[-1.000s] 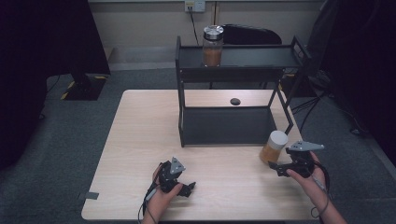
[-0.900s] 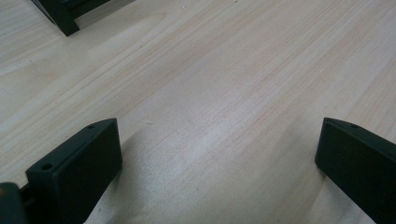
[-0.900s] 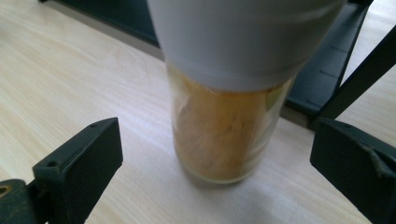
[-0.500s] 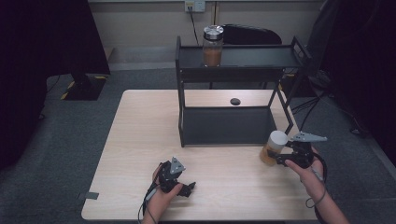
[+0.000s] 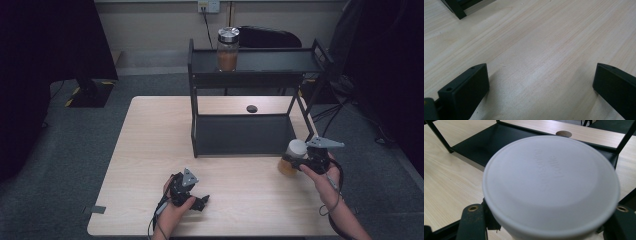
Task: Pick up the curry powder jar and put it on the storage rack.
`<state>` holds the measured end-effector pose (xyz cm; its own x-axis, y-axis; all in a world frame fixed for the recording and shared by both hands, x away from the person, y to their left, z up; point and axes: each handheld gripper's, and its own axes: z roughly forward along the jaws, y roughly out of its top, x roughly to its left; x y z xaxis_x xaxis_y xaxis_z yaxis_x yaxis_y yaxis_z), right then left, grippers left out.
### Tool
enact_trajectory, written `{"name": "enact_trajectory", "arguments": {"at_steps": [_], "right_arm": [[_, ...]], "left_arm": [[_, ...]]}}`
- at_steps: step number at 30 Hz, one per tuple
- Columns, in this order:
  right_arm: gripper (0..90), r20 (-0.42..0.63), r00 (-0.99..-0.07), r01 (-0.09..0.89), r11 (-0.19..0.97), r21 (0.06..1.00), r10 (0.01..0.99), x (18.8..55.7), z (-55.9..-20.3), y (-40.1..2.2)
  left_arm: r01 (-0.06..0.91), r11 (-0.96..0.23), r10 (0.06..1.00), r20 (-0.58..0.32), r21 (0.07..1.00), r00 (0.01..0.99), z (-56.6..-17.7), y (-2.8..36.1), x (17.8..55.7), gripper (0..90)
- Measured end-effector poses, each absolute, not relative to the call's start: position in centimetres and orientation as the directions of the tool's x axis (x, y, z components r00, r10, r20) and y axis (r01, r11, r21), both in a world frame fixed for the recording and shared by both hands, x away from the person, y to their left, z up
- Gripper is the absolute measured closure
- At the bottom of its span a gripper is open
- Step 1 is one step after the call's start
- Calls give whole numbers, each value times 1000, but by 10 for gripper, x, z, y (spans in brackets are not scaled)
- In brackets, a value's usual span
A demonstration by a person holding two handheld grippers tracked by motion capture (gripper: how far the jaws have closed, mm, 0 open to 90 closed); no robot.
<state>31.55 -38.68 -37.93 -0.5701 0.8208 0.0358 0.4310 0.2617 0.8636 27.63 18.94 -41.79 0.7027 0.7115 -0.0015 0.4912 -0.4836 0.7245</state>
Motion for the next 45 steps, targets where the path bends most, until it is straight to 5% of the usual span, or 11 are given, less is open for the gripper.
{"name": "enact_trajectory", "arguments": {"at_steps": [26, 45], "right_arm": [[342, 42, -647, 430, 319, 845, 761, 336, -345, -388], [341, 21, -690, 391, 348, 852, 723, 356, -282, -369]], "left_arm": [[491, -484, 711, -1, 724, 703, -418, 189, 276, 0], [489, -486, 707, -2, 724, 707, -418, 190, 277, 1]]}}
